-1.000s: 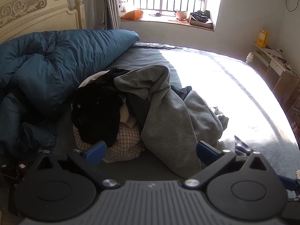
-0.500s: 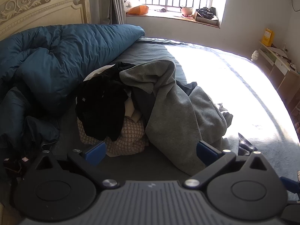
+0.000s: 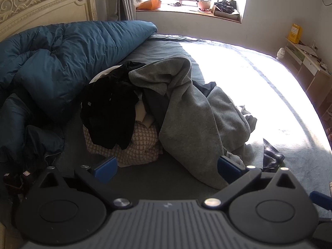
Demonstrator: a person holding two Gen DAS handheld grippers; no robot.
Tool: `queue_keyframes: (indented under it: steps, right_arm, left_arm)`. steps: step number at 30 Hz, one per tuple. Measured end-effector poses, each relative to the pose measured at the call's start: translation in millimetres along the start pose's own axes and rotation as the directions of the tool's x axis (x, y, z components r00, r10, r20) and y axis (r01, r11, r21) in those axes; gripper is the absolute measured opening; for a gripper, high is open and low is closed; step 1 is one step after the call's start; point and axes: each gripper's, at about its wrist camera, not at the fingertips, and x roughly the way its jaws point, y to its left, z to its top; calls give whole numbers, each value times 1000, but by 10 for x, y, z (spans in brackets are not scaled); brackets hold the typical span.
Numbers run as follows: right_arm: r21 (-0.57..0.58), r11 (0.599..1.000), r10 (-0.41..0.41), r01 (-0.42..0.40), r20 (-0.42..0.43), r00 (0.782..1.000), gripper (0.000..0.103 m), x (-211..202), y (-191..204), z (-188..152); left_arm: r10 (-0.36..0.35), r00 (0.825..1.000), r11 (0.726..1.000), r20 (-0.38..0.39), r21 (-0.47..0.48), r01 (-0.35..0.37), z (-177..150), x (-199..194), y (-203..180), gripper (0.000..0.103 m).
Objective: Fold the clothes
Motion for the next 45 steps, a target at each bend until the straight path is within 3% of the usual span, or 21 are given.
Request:
queue_keyframes:
  steps: [25, 36, 45]
  right_arm:
    - [23, 1000, -10, 11, -50, 999, 100, 222, -52, 44]
    - [46, 999, -3, 6, -75, 997, 100, 438, -143, 58]
    - [136, 981, 153, -139, -100, 983, 99, 949, -432, 177]
  left_arm:
    - [19, 998, 999, -59, 29, -17, 69, 312, -94, 103]
    - [-23, 999, 999, -37, 21, 24, 146, 583, -15, 103]
    - [-47, 997, 998, 69, 41, 44, 541, 1036, 33, 103]
